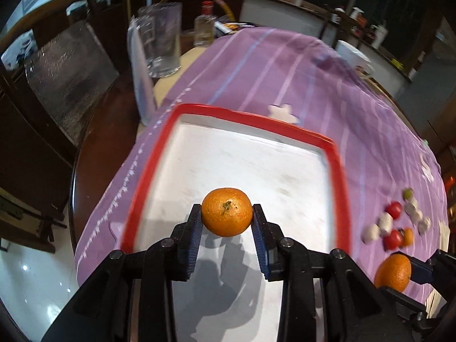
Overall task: Organize fruits
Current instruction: 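Carry both oranges over the red-rimmed tray and open both tools, then withdraw both open tools from the tray toward the remaining items, then grasp the beige cork cylinder with the left tool while the right tool grasps a beige cube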
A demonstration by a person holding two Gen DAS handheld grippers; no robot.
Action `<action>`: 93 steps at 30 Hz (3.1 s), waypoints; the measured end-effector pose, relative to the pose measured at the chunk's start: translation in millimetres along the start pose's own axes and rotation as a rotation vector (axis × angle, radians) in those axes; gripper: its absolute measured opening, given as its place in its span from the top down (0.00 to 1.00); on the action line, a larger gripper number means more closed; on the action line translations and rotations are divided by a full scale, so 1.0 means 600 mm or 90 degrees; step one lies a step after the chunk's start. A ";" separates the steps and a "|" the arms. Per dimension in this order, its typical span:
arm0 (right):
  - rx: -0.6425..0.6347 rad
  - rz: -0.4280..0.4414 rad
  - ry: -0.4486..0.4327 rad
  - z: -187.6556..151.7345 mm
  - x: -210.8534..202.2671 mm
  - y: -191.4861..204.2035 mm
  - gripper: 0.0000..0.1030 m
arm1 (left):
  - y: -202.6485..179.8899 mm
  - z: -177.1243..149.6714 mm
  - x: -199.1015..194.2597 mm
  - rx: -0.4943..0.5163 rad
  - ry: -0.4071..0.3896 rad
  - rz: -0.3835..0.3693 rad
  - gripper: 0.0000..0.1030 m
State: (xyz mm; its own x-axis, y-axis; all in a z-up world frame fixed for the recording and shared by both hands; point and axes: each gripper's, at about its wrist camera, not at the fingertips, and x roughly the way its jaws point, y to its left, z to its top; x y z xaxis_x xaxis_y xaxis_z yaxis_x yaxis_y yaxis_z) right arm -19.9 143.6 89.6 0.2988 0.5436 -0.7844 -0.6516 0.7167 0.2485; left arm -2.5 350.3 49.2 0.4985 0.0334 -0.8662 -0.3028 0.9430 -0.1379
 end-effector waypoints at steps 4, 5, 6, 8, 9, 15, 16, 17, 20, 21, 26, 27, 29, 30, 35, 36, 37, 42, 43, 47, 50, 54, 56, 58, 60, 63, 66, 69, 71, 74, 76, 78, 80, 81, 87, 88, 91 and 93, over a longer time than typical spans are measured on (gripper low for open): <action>-0.033 -0.040 0.020 0.047 0.076 0.019 0.62 | 0.024 0.019 0.035 -0.028 0.017 -0.003 0.68; -0.036 -0.046 0.024 0.051 0.088 0.019 0.62 | 0.027 0.021 0.039 -0.030 0.019 -0.001 0.68; -0.037 -0.055 0.030 0.058 0.104 0.019 0.62 | 0.030 0.024 0.045 -0.029 0.021 0.002 0.68; -0.033 -0.065 0.039 0.066 0.126 0.016 0.62 | 0.034 0.028 0.055 -0.027 0.025 0.007 0.68; -0.029 -0.067 0.044 0.070 0.137 0.012 0.62 | 0.035 0.029 0.057 -0.026 0.025 0.009 0.68; -0.008 -0.070 0.052 0.088 0.164 0.000 0.61 | 0.047 0.036 0.055 -0.031 0.022 0.013 0.63; -0.006 -0.067 0.053 0.092 0.167 -0.003 0.60 | 0.049 0.035 0.052 -0.034 0.019 0.011 0.59; -0.002 -0.065 0.049 0.095 0.167 -0.005 0.60 | 0.050 0.036 0.049 -0.036 0.017 0.007 0.59; 0.012 -0.058 0.041 0.102 0.159 -0.015 0.51 | 0.049 0.037 0.033 -0.031 0.005 0.009 0.52; 0.018 -0.057 0.040 0.104 0.156 -0.017 0.50 | 0.049 0.037 0.027 -0.031 0.001 0.011 0.51; 0.047 -0.071 0.000 0.103 0.104 -0.036 0.50 | 0.049 0.033 -0.017 -0.051 -0.019 0.007 0.50; 0.055 -0.070 -0.009 0.099 0.087 -0.043 0.50 | 0.045 0.030 -0.028 -0.055 -0.025 0.004 0.49; 0.073 -0.073 -0.026 0.085 0.052 -0.057 0.50 | 0.033 0.023 -0.050 -0.062 -0.038 -0.006 0.45; 0.083 -0.078 -0.037 0.076 0.032 -0.065 0.50 | 0.023 0.016 -0.064 -0.064 -0.046 -0.016 0.43; 0.133 -0.105 -0.074 0.013 -0.059 -0.112 0.50 | -0.026 -0.020 -0.098 -0.077 -0.049 -0.065 0.42; 0.144 -0.114 -0.079 -0.005 -0.077 -0.123 0.50 | -0.037 -0.027 -0.102 -0.080 -0.046 -0.074 0.42; 0.153 -0.127 -0.083 -0.025 -0.096 -0.135 0.50 | -0.051 -0.038 -0.107 -0.081 -0.042 -0.084 0.42; 0.198 -0.177 -0.072 -0.121 -0.165 -0.199 0.50 | -0.126 -0.091 -0.115 -0.065 -0.013 -0.133 0.42; 0.209 -0.187 -0.069 -0.138 -0.175 -0.212 0.50 | -0.139 -0.099 -0.113 -0.058 -0.006 -0.136 0.42; 0.272 -0.209 -0.056 -0.206 -0.213 -0.274 0.50 | -0.199 -0.123 -0.103 -0.016 0.022 -0.133 0.42; 0.298 -0.219 -0.061 -0.237 -0.237 -0.302 0.50 | -0.242 -0.132 -0.103 0.016 0.022 -0.140 0.42; 0.315 -0.223 -0.065 -0.258 -0.256 -0.323 0.50 | -0.290 -0.144 -0.091 0.048 0.029 -0.153 0.42; 0.317 -0.222 -0.064 -0.265 -0.260 -0.330 0.50 | -0.301 -0.144 -0.082 0.053 0.034 -0.150 0.42; 0.318 -0.219 -0.061 -0.272 -0.261 -0.339 0.50 | -0.310 -0.138 -0.073 0.061 0.031 -0.136 0.42; 0.321 -0.219 -0.059 -0.275 -0.260 -0.348 0.50 | -0.319 -0.128 -0.062 0.073 0.026 -0.120 0.42; 0.330 -0.212 -0.051 -0.279 -0.253 -0.362 0.50 | -0.335 -0.111 -0.040 0.098 0.028 -0.115 0.44; 0.327 -0.207 -0.047 -0.265 -0.243 -0.380 0.50 | -0.359 -0.097 -0.024 0.141 0.030 -0.126 0.57; 0.328 -0.201 -0.055 -0.238 -0.233 -0.403 0.50 | -0.380 -0.084 -0.003 0.174 0.034 -0.125 0.57; 0.321 -0.206 -0.056 -0.216 -0.221 -0.416 0.50 | -0.389 -0.078 0.010 0.184 0.039 -0.123 0.57; 0.308 -0.215 -0.049 -0.194 -0.200 -0.432 0.50 | -0.395 -0.070 0.040 0.197 0.060 -0.117 0.60; 0.299 -0.214 -0.043 -0.184 -0.186 -0.439 0.50 | -0.396 -0.068 0.056 0.205 0.077 -0.116 0.70; 0.286 -0.216 -0.034 -0.177 -0.173 -0.442 0.50 | -0.396 -0.067 0.062 0.209 0.078 -0.126 0.73; 0.274 -0.215 -0.027 -0.174 -0.162 -0.444 0.50 | -0.396 -0.066 0.063 0.215 0.079 -0.123 0.77; 0.268 -0.218 -0.024 -0.173 -0.157 -0.444 0.50 | -0.397 -0.067 0.063 0.220 0.077 -0.122 0.77; 0.272 -0.215 -0.011 -0.173 -0.135 -0.460 0.50 | -0.399 -0.070 0.061 0.229 0.071 -0.115 0.77; 0.275 -0.218 -0.006 -0.173 -0.131 -0.465 0.50 | -0.397 -0.070 0.061 0.226 0.071 -0.117 0.75; 0.280 -0.210 -0.008 -0.177 -0.130 -0.471 0.55 | -0.400 -0.068 0.063 0.237 0.076 -0.115 0.75; 0.279 -0.206 -0.009 -0.180 -0.132 -0.470 0.66 | -0.405 -0.067 0.062 0.258 0.081 -0.111 0.78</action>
State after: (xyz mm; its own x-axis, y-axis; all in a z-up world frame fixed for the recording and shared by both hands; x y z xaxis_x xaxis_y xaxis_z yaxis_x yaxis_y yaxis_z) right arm 65.1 -148.8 20.4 0.4476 0.2680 -0.8531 -0.1739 0.9619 0.2110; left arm 57.0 109.3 31.1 0.4022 -0.1547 -0.9024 0.1312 0.9852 -0.1103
